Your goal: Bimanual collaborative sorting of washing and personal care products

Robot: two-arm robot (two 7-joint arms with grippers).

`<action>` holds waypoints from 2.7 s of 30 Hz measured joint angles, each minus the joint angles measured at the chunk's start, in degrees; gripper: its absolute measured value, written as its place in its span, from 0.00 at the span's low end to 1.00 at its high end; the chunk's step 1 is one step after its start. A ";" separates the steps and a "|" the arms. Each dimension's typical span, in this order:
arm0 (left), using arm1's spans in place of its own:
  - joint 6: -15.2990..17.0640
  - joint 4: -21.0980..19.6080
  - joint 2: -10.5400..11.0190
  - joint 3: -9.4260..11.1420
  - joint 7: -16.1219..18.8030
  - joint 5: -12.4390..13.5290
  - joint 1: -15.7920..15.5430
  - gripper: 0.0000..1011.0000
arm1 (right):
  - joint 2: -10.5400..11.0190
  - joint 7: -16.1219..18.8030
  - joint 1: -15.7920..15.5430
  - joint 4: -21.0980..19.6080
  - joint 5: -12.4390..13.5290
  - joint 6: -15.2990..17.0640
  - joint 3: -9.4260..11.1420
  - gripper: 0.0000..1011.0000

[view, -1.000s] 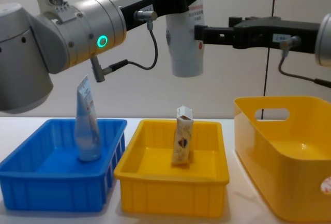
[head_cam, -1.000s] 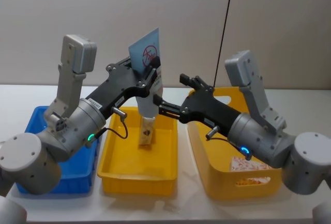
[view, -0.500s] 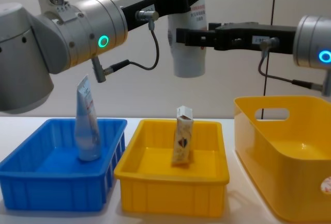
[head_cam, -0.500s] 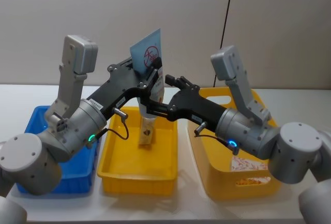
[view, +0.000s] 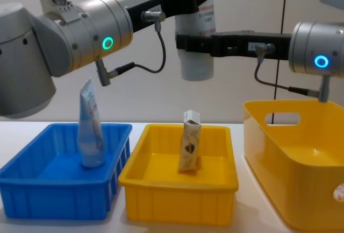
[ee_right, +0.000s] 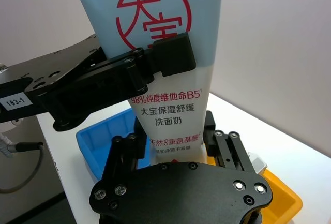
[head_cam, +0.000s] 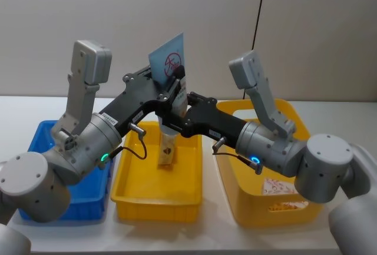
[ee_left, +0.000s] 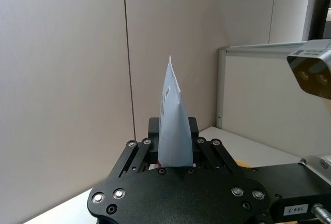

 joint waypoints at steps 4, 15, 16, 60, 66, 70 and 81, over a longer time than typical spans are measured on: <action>0.00 0.00 0.00 0.01 0.00 0.01 0.00 0.28 | -0.19 0.11 0.49 0.74 0.20 -0.06 -0.34 0.52; -0.01 -0.01 -0.01 0.01 0.00 0.00 0.00 0.63 | -0.38 -0.40 1.21 1.54 0.30 -0.38 -1.18 0.26; -0.01 -0.01 -0.02 0.01 0.00 0.00 0.00 0.63 | -0.38 -0.50 1.21 1.55 0.30 -0.38 -1.20 0.24; -0.01 0.01 -0.01 0.01 0.01 0.01 -0.01 0.99 | 4.85 -24.75 -7.47 -9.06 -6.56 6.32 6.87 0.27; -0.01 0.01 -0.01 0.01 0.01 0.01 0.00 0.99 | 5.56 -27.93 -8.65 -9.60 -7.71 8.39 8.88 0.46; -0.01 0.01 -0.01 0.01 0.00 0.01 0.00 0.99 | 5.93 -29.88 -9.19 -9.64 -8.33 9.80 10.21 0.61; -0.01 0.01 -0.01 0.01 0.01 0.01 0.00 0.99 | 6.57 -34.29 -9.88 -8.25 -9.59 13.43 13.66 0.93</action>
